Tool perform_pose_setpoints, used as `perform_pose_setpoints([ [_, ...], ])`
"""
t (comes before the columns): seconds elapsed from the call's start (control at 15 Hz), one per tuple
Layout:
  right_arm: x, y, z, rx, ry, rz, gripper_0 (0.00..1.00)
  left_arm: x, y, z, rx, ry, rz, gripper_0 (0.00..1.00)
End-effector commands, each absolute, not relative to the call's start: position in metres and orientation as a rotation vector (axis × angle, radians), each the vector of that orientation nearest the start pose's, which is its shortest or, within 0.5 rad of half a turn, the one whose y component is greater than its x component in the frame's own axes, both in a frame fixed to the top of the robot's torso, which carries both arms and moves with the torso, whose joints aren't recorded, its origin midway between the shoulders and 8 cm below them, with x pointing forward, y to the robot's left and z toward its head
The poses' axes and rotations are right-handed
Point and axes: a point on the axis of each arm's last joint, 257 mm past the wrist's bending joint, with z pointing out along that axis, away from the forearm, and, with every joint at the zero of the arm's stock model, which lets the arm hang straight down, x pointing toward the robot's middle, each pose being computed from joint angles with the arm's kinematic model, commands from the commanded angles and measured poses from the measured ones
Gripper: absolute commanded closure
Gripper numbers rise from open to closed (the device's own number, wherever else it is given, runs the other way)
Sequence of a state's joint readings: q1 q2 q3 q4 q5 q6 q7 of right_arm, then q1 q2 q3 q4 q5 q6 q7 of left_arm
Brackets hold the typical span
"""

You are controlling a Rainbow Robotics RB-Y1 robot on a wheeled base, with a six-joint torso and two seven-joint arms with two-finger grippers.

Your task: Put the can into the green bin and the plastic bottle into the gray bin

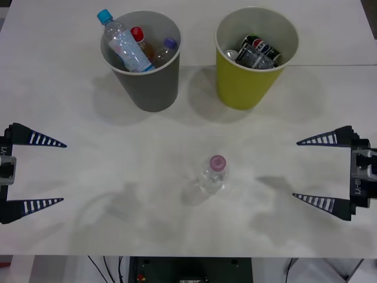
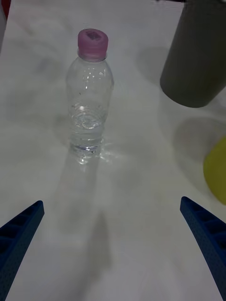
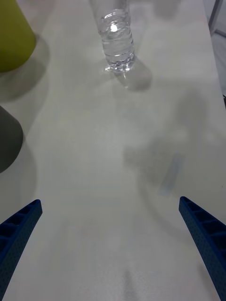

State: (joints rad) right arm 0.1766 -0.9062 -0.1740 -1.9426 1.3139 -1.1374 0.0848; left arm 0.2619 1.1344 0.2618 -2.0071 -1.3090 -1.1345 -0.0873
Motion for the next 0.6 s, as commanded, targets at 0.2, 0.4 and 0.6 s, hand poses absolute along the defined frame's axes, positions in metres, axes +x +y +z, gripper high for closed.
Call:
perform_pose_setpoints([
  [0.2,0.363,-0.225,-0.200,-1.493,1.349,0.366,0.00,0.341,0.286,-0.167,1.762,1.444,-0.118,0.00],
  [0.4,0.367,-0.214,-0.211,-1.422,1.352,0.457,0.00,0.341,0.286,-0.167,1.762,1.444,-0.118,0.00],
  [0.6,0.374,-0.194,-0.222,-1.361,1.339,0.530,0.00,0.341,0.286,-0.167,1.762,1.444,-0.118,0.00],
])
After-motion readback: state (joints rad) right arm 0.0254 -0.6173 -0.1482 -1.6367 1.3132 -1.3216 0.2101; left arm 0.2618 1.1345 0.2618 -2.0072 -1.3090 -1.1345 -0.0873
